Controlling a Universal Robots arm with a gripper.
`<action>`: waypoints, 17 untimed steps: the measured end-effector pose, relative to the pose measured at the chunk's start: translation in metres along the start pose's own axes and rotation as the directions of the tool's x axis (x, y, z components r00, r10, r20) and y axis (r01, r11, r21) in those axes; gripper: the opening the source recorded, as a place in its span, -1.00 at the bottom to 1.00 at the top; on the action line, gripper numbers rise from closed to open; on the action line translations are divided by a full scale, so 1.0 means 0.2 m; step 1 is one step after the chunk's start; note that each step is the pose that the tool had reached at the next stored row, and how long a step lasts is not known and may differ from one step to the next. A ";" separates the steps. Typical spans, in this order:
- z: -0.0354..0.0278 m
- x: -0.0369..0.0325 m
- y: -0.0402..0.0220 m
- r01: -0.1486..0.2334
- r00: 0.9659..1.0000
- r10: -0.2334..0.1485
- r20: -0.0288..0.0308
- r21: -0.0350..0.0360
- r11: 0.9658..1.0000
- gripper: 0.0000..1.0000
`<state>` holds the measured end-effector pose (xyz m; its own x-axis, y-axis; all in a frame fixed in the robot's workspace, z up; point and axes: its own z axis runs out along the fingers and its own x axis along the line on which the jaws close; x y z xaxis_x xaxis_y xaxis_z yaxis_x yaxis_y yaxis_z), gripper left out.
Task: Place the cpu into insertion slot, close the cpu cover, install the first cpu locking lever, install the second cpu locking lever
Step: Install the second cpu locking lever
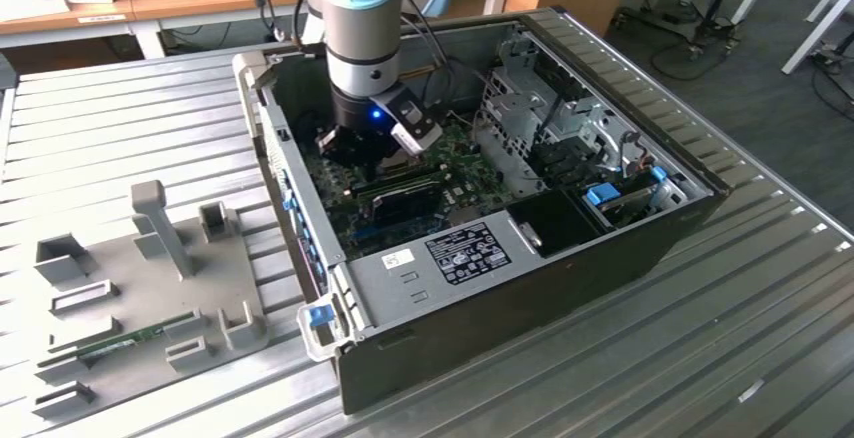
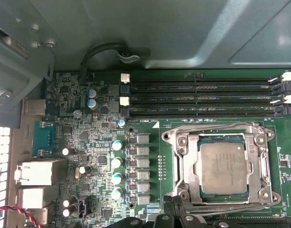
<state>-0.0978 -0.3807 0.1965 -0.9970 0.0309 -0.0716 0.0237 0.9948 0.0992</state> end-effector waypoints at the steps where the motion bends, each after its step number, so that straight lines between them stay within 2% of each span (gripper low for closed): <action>1: 0.001 -0.001 0.000 0.000 1.000 0.000 0.000 -0.001 1.000 -0.79; 9: 0.000 0.000 0.000 0.000 1.000 0.000 -0.001 -0.002 1.000 -0.79; 17: 0.017 0.003 -0.004 0.000 1.000 0.000 -0.001 -0.001 1.000 -0.79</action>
<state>-0.0981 -0.3811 0.1931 -0.9970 0.0308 -0.0706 0.0236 0.9947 0.0999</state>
